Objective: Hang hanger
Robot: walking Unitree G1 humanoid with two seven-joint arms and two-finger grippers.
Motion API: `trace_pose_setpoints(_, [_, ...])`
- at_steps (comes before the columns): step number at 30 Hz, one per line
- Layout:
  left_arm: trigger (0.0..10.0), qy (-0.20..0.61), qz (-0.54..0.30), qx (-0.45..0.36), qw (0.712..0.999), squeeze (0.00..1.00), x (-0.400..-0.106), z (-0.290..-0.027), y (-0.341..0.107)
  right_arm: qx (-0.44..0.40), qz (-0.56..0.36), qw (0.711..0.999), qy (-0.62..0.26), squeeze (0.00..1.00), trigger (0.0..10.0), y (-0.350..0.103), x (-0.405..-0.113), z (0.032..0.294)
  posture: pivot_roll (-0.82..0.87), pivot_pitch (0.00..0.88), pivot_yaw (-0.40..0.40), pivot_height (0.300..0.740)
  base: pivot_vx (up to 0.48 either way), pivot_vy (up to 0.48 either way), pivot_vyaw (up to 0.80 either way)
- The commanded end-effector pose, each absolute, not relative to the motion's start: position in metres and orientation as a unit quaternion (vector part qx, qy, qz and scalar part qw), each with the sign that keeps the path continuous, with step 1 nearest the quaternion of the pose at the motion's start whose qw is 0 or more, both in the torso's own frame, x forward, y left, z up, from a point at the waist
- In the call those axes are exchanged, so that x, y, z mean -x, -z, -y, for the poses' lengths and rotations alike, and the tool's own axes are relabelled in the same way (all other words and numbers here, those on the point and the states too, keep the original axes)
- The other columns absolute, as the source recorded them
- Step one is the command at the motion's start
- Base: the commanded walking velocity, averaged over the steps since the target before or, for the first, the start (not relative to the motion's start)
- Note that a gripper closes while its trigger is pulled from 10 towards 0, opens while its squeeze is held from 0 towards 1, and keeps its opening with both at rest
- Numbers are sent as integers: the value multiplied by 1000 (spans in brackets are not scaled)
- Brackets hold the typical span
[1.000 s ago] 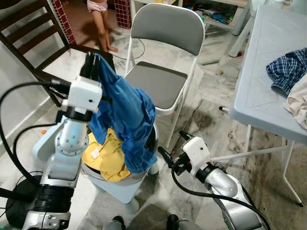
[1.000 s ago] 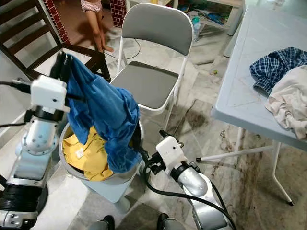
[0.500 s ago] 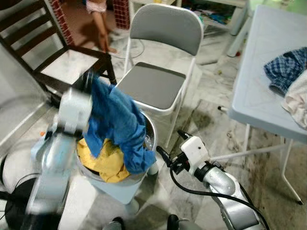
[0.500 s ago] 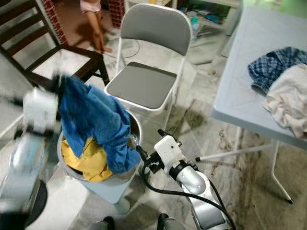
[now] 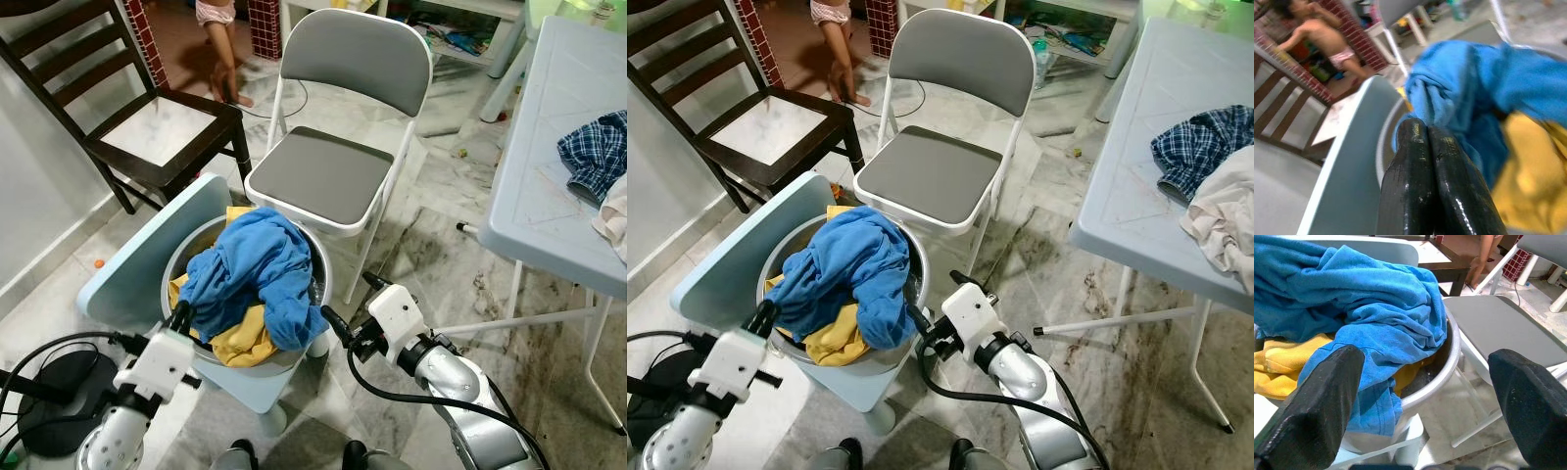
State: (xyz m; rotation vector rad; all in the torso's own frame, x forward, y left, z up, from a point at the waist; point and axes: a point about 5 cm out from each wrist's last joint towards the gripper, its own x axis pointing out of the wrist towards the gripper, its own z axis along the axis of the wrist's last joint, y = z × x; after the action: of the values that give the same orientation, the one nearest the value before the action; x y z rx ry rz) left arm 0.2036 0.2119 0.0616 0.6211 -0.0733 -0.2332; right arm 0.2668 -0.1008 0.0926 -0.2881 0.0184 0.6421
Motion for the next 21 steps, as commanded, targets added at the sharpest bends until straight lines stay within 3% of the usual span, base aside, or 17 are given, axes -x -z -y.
trace_pose_setpoints(1, [0,135,2,-318,938,0,-188,-214,-42,143,-17,936,-322,0,10000,-88,-264,100,188,226,-19,740,0,0,0])
trace_pose_setpoints(3, [0,136,-1,-319,938,0,-186,-215,-39,143,-17,936,-322,0,10000,-88,-264,100,188,226,-19,740,0,0,0])
trace_pose_setpoints(7, [0,159,-92,-349,919,0,-152,-221,9,144,-18,935,-324,0,10000,-86,-264,98,194,227,-17,740,0,0,0])
trace_pose_setpoints(12, [0,171,-160,-364,902,0,-125,-224,38,145,-21,934,-327,0,10000,-84,-264,98,199,229,-20,740,0,0,0])
trace_pose_setpoints(17, [0,132,-165,-370,905,0,-133,-233,38,147,-22,932,-330,0,10000,-84,-264,97,202,229,-25,740,0,0,0])
trace_pose_setpoints(18, [2157,116,-159,-374,906,412,-141,-236,36,148,-22,932,-331,0,10000,-84,-264,96,204,228,-27,740,0,0,0])
trace_pose_setpoints(19, [10000,101,-148,-377,909,1000,-151,-239,33,149,-22,931,-332,0,10000,-83,-265,96,204,228,-28,740,0,0,0])
trace_pose_setpoints(21, [10000,82,-129,-380,912,1000,-164,-242,27,150,-21,931,-333,0,10000,-83,-265,96,203,227,-28,740,0,0,0])
